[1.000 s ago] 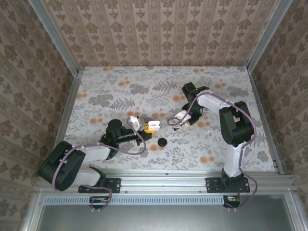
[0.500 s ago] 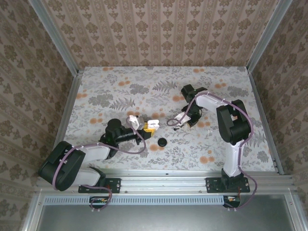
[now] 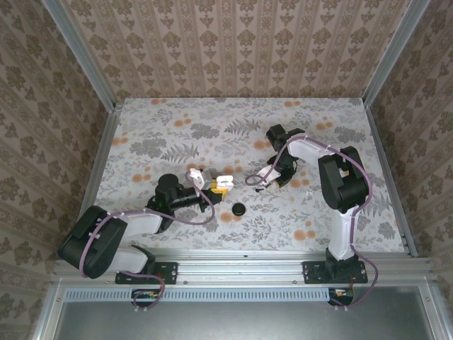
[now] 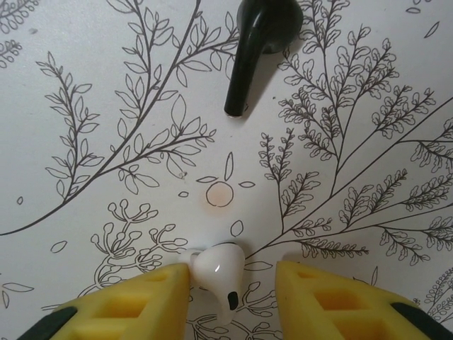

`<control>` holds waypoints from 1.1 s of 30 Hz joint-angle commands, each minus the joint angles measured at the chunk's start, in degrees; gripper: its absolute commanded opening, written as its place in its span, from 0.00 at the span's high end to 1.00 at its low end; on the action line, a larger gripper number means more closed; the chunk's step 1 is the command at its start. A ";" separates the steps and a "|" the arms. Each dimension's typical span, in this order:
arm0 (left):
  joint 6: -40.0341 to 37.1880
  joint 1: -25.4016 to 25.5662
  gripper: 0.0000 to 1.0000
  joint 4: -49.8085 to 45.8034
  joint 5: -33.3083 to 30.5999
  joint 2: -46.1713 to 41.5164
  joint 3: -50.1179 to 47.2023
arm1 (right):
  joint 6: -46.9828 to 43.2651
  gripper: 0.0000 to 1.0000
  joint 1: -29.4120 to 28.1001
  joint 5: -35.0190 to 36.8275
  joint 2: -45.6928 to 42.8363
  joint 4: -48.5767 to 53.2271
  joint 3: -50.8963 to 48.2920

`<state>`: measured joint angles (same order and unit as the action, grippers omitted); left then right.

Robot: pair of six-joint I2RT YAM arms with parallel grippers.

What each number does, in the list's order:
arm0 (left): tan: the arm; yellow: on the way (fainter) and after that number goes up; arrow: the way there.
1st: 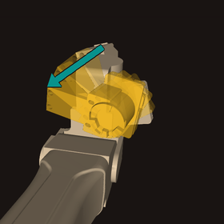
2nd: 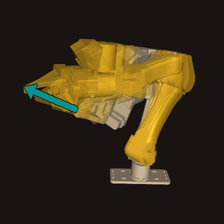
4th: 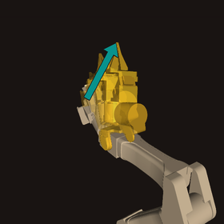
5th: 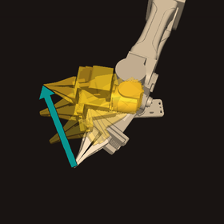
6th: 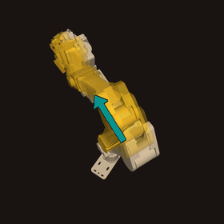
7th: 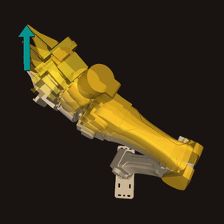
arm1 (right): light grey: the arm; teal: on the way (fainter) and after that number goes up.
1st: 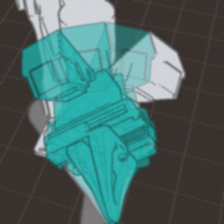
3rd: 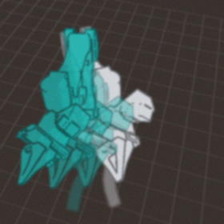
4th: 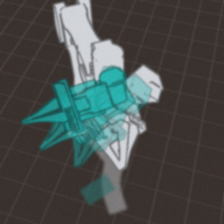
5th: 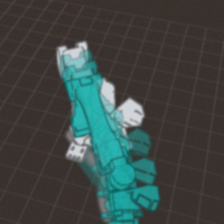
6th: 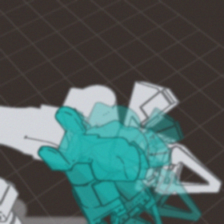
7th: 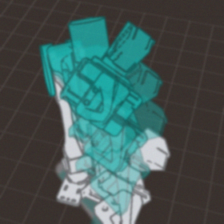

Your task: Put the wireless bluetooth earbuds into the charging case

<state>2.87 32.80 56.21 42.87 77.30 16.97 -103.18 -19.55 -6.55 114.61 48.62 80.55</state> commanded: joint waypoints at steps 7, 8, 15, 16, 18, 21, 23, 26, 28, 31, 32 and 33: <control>1.01 -0.53 0.84 2.49 1.69 0.33 1.57 | 0.69 0.76 -0.47 -1.42 -1.01 2.60 -0.28; 1.00 -0.54 0.84 2.48 1.74 0.34 1.57 | 0.82 0.76 -0.49 -1.20 -1.51 2.44 -0.60; 0.56 -0.61 0.84 1.92 1.33 0.14 1.48 | 3.35 0.78 -0.50 -1.82 -5.30 1.79 -2.35; 0.53 -0.72 0.84 1.82 1.22 0.13 1.57 | 4.26 0.79 -0.51 -2.10 -6.09 1.56 -2.66; 0.46 -0.72 0.84 1.69 1.16 0.13 1.57 | 6.24 0.79 -0.43 -3.53 -7.42 1.30 -3.04; 0.07 -0.72 0.84 1.20 0.46 0.18 1.60 | 10.72 0.80 -0.20 -6.56 -10.00 0.79 -3.67; -0.06 -0.72 0.84 1.14 -0.19 0.61 1.56 | 13.71 0.79 -0.20 -8.92 -12.30 -1.55 -5.42; 0.85 -0.64 0.85 3.38 -1.13 2.41 1.17 | 21.01 0.78 -0.14 -14.06 -16.26 -6.31 -8.35; 2.49 -0.38 0.86 8.27 -2.33 4.52 0.04 | 26.05 0.78 -0.15 -17.25 -18.46 -8.49 -9.90; 1.63 0.40 0.86 10.31 -4.24 6.02 -0.22 | 32.85 0.78 -0.14 -21.79 -21.85 -13.74 -14.04; 1.09 0.64 0.86 9.63 -4.79 6.07 0.13 | 35.05 0.78 -0.14 -23.16 -22.93 -15.73 -15.45; 0.71 0.82 0.86 9.19 -5.56 6.39 0.38 | 38.26 0.78 -0.17 -24.79 -24.22 -18.55 -17.27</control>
<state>3.75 32.95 61.65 39.33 83.35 16.97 -75.55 -19.70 -23.00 93.34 36.58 66.89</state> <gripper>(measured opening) 0.230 0.222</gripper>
